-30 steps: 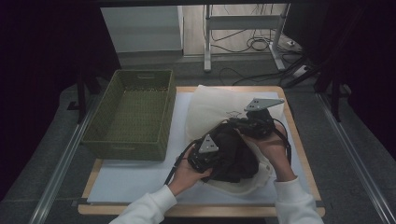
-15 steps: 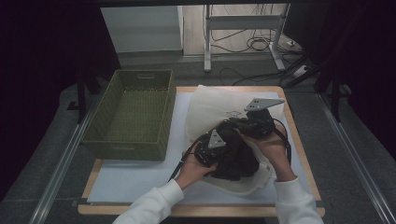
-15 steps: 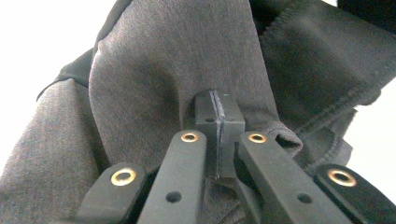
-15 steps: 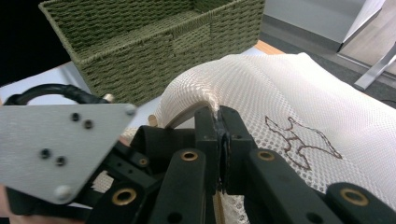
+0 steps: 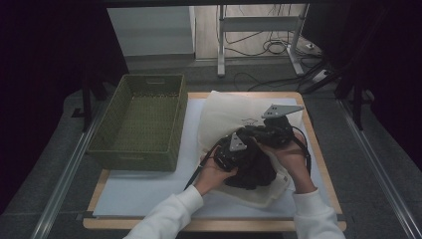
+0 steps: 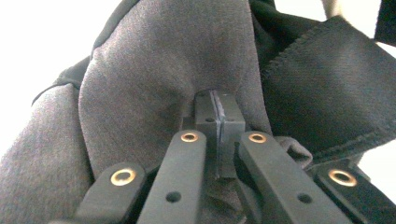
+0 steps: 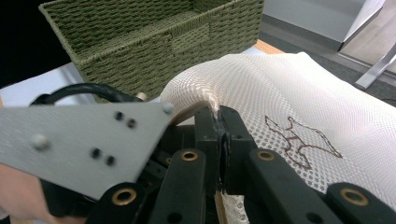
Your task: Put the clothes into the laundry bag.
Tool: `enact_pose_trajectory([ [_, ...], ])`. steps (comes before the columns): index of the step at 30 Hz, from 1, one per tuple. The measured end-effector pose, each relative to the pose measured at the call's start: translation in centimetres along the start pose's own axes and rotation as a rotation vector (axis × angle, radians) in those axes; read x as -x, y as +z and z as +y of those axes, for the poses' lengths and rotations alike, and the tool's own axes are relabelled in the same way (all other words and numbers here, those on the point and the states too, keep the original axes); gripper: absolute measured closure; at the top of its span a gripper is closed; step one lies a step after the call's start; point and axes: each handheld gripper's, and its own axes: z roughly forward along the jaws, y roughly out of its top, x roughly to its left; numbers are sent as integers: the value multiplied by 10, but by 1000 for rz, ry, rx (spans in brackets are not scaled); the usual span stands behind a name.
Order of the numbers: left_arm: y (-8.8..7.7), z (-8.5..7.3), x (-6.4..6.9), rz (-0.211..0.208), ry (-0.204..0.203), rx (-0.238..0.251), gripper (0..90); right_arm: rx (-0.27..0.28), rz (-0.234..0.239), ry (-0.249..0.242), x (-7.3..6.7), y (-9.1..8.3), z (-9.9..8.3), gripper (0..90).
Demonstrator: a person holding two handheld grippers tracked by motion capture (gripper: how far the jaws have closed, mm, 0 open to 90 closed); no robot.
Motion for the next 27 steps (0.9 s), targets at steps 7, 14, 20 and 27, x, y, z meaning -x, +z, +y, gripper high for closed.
enact_pose_trajectory([
  [7,-31,-6,-3,-78,-50,76,900,-2,-2,11,4,1,-2,875],
  [14,-59,-23,-1,-150,-72,98,900,-3,-4,14,4,2,-2,876],
  [20,-63,-38,5,-203,-75,71,900,-5,-6,14,4,3,-2,875],
  [27,-38,-48,10,-179,-34,-13,900,-6,-7,13,3,3,-2,875],
])
